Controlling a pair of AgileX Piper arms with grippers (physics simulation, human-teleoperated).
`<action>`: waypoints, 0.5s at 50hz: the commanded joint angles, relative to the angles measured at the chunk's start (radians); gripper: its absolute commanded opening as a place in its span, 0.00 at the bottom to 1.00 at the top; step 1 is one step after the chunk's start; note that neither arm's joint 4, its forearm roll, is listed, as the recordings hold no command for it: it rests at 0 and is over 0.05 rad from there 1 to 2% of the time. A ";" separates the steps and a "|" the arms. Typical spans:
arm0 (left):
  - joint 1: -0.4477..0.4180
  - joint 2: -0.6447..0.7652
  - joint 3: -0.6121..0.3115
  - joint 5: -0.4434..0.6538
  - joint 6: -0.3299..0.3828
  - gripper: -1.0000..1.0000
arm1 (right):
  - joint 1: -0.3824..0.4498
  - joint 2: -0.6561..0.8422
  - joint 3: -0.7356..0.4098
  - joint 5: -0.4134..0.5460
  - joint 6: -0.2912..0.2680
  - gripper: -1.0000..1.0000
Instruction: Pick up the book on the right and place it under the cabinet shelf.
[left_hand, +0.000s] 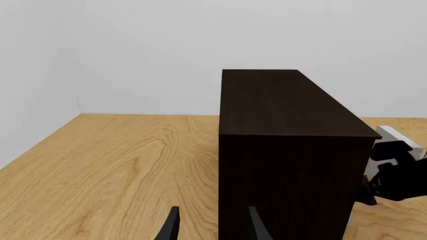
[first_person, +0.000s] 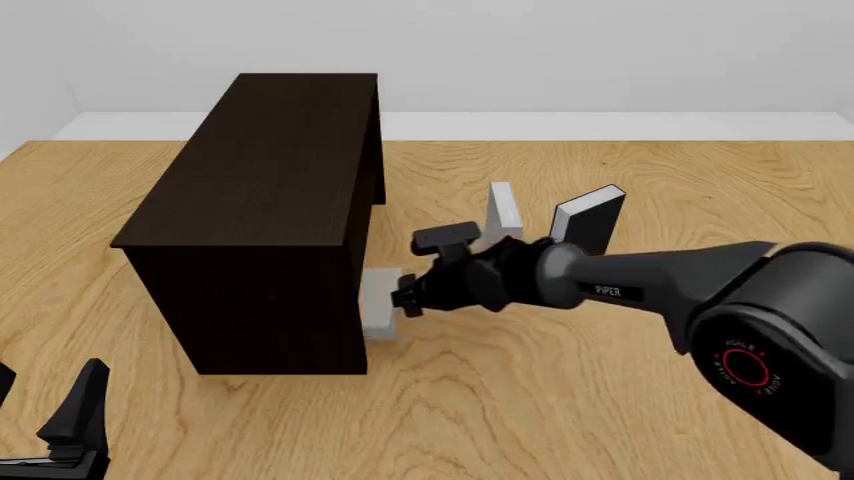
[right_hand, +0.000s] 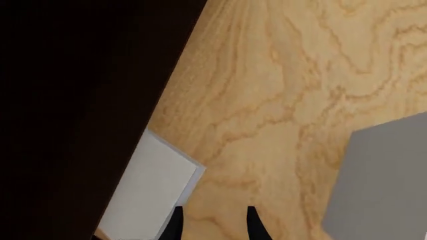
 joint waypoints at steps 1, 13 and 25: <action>-0.018 0.000 -0.002 0.006 -0.001 1.00 | 0.046 0.048 -0.049 -0.057 -0.014 1.00; -0.018 0.000 -0.001 0.005 -0.001 1.00 | 0.072 0.067 -0.083 -0.046 -0.012 1.00; -0.018 -0.001 0.000 0.004 -0.001 1.00 | 0.088 0.080 -0.101 -0.043 -0.013 1.00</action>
